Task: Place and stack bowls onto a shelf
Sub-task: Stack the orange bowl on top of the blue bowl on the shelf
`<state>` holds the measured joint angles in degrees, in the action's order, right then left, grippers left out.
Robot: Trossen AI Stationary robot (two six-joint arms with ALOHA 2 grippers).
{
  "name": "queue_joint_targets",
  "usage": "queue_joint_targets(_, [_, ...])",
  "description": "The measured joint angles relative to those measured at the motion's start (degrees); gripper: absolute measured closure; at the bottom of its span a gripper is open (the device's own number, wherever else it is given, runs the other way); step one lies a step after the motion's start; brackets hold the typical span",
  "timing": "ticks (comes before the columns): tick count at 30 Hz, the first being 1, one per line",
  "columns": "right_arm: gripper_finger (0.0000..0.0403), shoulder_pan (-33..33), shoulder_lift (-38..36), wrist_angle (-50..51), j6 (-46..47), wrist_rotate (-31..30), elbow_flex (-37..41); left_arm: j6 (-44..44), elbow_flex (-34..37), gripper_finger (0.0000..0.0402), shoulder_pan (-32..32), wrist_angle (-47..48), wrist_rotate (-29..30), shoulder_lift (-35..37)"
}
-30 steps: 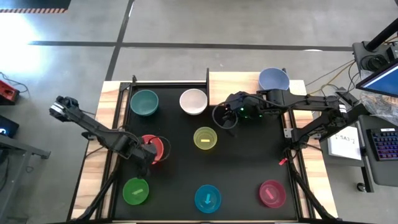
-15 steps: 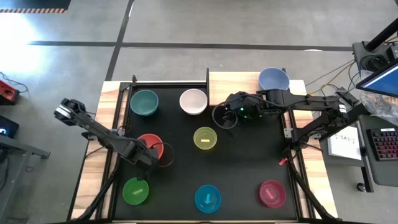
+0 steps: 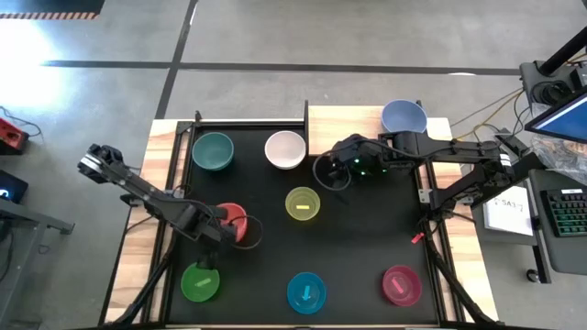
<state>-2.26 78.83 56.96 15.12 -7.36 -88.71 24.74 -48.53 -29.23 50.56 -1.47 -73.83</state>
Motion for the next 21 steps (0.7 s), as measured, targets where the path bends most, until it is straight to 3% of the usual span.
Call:
queue_joint_targets(7, [0.0323, 0.19, 0.0, -0.97, -11.34, 0.9, 0.0, -29.13, -8.87, 0.0401, -0.35, -12.1, -1.63, 3.06])
queue_joint_targets(10, [0.0323, 0.45, 0.02, -3.51, -15.21, 6.13, 0.0, -39.04, -11.62, 0.0401, -0.04, -16.39, -5.19, 4.05])
queue_joint_targets(13, [0.0323, 0.86, 0.02, -7.83, -16.45, 12.31, 0.0, -47.0, -13.29, 0.0401, 0.46, -19.05, -11.68, 4.2])
queue_joint_targets(18, [0.0323, 2.38, 0.02, -14.02, -18.45, 23.92, 0.0, -58.4, -13.58, 0.0401, 2.81, -22.59, -29.08, 3.87])
queue_joint_targets(21, [0.0323, 4.24, 0.02, -17.19, -19.77, 28.67, 0.09, -62.68, -13.56, 0.0401, 4.59, -23.61, -33.04, 3.05])
